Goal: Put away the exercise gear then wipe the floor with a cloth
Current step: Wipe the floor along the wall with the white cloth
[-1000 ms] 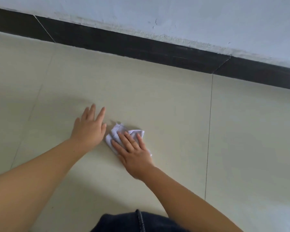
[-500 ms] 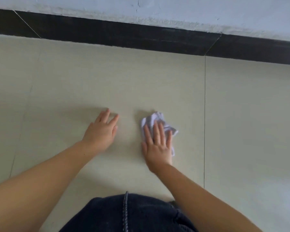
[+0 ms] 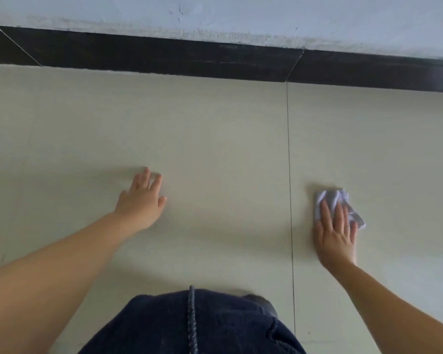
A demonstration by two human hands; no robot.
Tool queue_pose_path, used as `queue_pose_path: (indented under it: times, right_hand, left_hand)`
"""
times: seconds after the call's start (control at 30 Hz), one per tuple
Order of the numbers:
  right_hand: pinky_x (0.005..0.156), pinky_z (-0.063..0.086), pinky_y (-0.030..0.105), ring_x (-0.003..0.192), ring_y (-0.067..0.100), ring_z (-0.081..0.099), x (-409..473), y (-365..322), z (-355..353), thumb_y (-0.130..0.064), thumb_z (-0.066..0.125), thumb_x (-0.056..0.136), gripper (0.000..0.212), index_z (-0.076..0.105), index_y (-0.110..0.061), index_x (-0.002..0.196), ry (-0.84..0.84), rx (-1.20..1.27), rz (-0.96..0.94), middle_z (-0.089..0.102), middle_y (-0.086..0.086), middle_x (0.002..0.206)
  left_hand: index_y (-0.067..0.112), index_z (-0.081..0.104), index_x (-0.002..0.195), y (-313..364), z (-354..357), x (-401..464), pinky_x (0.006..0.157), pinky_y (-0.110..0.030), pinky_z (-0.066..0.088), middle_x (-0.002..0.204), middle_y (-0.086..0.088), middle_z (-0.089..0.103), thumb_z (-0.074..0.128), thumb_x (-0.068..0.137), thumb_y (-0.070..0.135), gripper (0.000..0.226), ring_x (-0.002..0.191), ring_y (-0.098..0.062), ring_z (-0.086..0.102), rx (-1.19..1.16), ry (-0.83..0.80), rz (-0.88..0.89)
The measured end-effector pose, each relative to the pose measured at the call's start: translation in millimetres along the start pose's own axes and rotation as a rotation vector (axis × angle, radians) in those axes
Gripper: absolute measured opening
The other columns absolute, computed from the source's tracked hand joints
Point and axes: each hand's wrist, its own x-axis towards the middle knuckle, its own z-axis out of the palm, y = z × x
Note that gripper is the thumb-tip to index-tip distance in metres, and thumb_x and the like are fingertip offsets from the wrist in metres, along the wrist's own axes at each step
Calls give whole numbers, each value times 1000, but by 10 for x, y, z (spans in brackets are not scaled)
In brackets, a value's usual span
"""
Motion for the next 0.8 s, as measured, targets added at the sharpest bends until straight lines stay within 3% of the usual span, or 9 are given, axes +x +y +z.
queue_pose_path:
  times: [0.07, 0.13, 0.23, 0.37, 0.47, 0.53, 0.6, 0.7, 0.8]
  right_hand:
    - [118, -6, 49, 146, 18, -16, 57, -125, -92, -37, 9, 100, 54, -11, -31, 150, 8, 123, 260, -14, 6, 160]
    - [117, -9, 51, 145, 20, -20, -6, -526, -35, -36, 12, 101, 55, -15, -30, 149, -8, 142, 328, -21, 7, 158]
    - [113, -21, 50, 144, 24, -20, -372, -1250, 276, -36, 9, 99, 55, -15, -31, 148, 10, 90, -66, -24, 5, 154]
    - [112, 11, 55, 143, 26, 25, -803, -1681, 512, -37, 31, 93, 56, 28, -26, 148, -37, -42, -586, 24, 6, 156]
    - [113, 14, 52, 145, 23, 19, -580, -1124, 440, -38, 26, 98, 54, 22, -28, 150, -94, -150, -720, 23, 5, 157]
    - [116, 8, 55, 147, 23, -4, -435, -473, 351, -41, 2, 101, 54, 7, -27, 153, -47, -190, -572, 9, 7, 160]
    - [118, -4, 50, 145, 19, -21, -276, 128, 166, -44, -6, 97, 56, -9, -30, 151, -13, -43, -185, -9, 8, 160]
    - [118, -4, 50, 147, 23, -10, -10, 356, -164, -39, 18, 101, 55, -2, -30, 152, 19, 289, 456, -7, 11, 160]
    - [113, -2, 54, 147, 29, -6, 245, -257, -134, -23, 25, 99, 58, 2, -26, 152, 111, 281, 571, -6, 13, 160]
  left_hand:
    - [19, 8, 152, 38, 13, -9, 114, -49, 23, 160, -6, -8, 31, 100, 39, 60, 148, -26, 1, -18, 21, -33]
    - [21, 8, 152, 118, 29, -41, 115, -50, 21, 160, -6, -7, 32, 100, 39, 60, 148, -26, 1, -37, 29, -60]
    - [23, 4, 152, 304, 83, -130, 114, -49, 20, 160, -7, -9, 32, 100, 38, 61, 148, -25, -1, -14, 24, -36]
    - [24, 4, 152, 622, 227, -253, 114, -49, 22, 160, -8, -8, 33, 99, 38, 62, 148, -25, -1, 3, 51, 33]
    - [24, 0, 152, 727, 294, -301, 113, -50, 23, 159, -9, -12, 31, 99, 41, 63, 147, -27, -4, 13, 33, 23]
    - [24, -4, 152, 729, 323, -303, 113, -52, 23, 158, -10, -17, 29, 99, 43, 65, 147, -29, -8, 45, 17, 23]
    - [22, -9, 151, 748, 337, -297, 113, -55, 20, 157, -13, -22, 27, 99, 46, 69, 146, -31, -12, 78, -10, 18]
    - [17, -20, 148, 848, 358, -290, 113, -59, 15, 153, -19, -28, 25, 95, 58, 81, 143, -37, -20, 110, -64, -21]
    - [13, -24, 146, 940, 402, -260, 111, -62, 14, 150, -23, -31, 27, 88, 69, 96, 141, -41, -23, 120, -66, -61]
